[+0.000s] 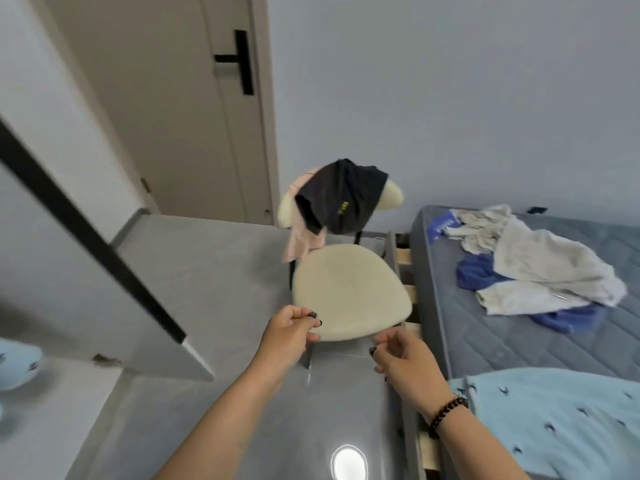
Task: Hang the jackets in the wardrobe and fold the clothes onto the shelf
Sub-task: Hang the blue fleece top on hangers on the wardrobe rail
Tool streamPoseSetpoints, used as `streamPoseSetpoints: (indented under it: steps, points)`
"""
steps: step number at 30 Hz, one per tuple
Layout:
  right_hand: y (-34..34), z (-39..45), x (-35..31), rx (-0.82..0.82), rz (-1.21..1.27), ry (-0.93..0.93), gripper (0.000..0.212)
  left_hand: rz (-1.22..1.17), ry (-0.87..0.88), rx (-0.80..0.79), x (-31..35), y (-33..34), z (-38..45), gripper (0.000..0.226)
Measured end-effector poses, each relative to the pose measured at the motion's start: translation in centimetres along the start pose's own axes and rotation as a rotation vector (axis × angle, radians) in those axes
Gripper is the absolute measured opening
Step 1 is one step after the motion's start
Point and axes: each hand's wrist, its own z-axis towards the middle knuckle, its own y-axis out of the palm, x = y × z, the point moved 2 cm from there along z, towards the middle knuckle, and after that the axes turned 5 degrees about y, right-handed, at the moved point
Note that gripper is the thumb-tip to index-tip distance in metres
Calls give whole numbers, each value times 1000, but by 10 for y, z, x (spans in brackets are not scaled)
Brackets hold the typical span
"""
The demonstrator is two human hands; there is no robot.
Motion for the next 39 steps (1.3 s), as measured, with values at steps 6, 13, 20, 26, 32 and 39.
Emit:
streamPoseSetpoints:
  steps: [6,13,20,26,32,39]
  points:
    - [-74,5,30,114,79,59,13,88,28,-147,21,85,13,7]
    - [-107,15,56,217,164,155,11,199,28,-295,28,147,33,7]
    - [-136,52,70,343,186,274,12,289,16,-463,37,201,84,10]
    - [-156,87,89,458,265,363,10,365,-2,-623,35,252,123,7]
    - [-167,94,141,533,377,533,6,478,-72,-774,9,309,130,9]
    - [-196,98,228,546,466,729,6,603,-183,-819,-62,383,135,8]
